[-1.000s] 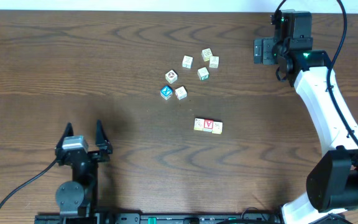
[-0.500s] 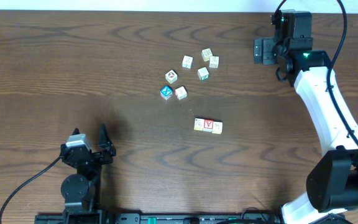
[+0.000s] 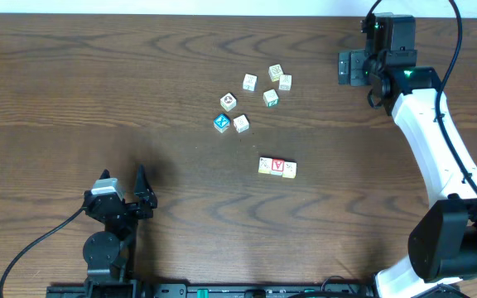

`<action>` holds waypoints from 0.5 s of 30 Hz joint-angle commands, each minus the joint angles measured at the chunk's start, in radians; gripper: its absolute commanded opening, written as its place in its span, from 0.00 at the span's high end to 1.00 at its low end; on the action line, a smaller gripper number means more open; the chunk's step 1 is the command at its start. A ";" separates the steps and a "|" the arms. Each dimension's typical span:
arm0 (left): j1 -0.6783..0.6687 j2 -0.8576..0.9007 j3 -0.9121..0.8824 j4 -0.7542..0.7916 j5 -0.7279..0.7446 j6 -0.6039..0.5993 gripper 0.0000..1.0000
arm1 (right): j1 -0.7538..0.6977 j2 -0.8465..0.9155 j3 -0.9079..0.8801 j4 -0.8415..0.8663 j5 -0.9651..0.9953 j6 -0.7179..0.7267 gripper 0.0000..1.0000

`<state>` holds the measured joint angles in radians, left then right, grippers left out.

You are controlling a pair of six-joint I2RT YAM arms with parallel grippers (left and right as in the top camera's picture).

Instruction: Lift 3 blocks

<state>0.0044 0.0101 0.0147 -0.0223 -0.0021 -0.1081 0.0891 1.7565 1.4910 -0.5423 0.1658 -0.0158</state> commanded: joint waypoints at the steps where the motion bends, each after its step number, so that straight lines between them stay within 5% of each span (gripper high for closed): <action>1: -0.003 -0.006 -0.011 -0.051 -0.006 -0.009 0.26 | -0.009 -0.004 0.006 -0.001 0.009 -0.008 0.01; 15: -0.003 -0.006 -0.011 -0.051 -0.006 -0.009 0.26 | 0.005 -0.062 0.006 -0.055 0.009 -0.008 0.01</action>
<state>0.0044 0.0101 0.0147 -0.0223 -0.0017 -0.1081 0.0895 1.7523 1.4910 -0.5728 0.1658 -0.0158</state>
